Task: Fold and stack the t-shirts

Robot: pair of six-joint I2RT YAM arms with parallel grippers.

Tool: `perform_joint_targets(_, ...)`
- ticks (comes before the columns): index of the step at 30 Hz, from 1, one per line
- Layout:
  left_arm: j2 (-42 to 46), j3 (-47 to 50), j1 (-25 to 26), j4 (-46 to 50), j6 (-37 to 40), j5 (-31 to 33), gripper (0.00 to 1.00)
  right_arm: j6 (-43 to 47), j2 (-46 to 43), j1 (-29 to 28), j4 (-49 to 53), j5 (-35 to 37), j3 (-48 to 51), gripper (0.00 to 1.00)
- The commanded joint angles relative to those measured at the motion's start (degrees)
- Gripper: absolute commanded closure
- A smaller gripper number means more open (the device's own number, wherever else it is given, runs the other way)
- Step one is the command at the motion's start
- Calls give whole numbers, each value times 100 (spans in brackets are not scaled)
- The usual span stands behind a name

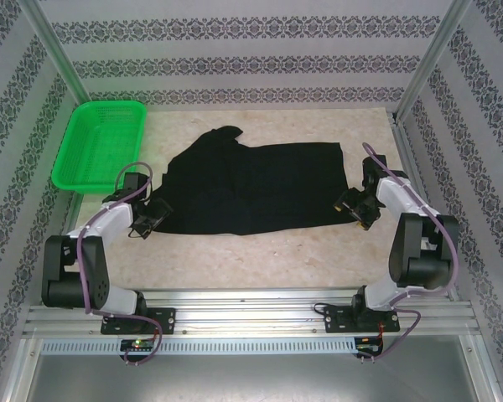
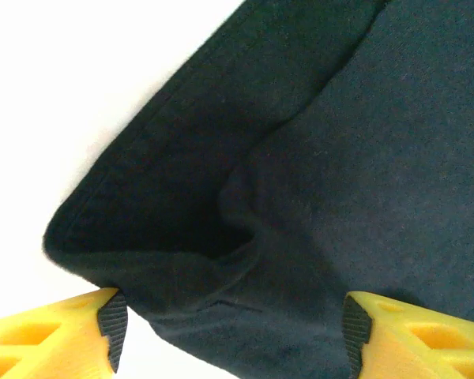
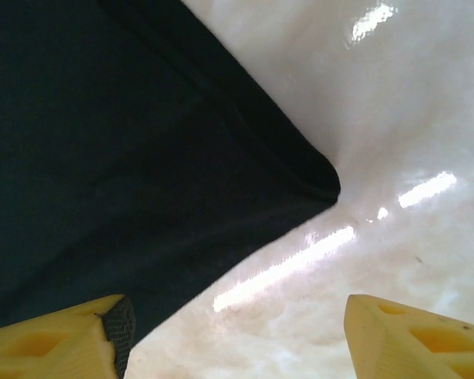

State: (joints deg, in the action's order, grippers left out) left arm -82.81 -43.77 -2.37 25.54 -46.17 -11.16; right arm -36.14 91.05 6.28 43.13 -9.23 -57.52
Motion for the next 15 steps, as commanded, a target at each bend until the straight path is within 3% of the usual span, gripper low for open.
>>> perform_joint_targets(1, -244, -109, -70, -333, -73, -54, 32, -33, 243, 59, -125, -52, -121, 29)
perform_joint_targets(5, -514, -153, -70, -515, -41, -132, 50, -12, 422, 141, -277, 21, -124, 32)
perform_joint_targets(11, -506, -149, -70, -568, 80, -53, 76, -34, 657, 224, -670, 89, -197, 49)
perform_joint_targets(15, -494, -107, -76, -546, 132, 14, 89, 19, 856, 242, -716, 150, -248, 68)
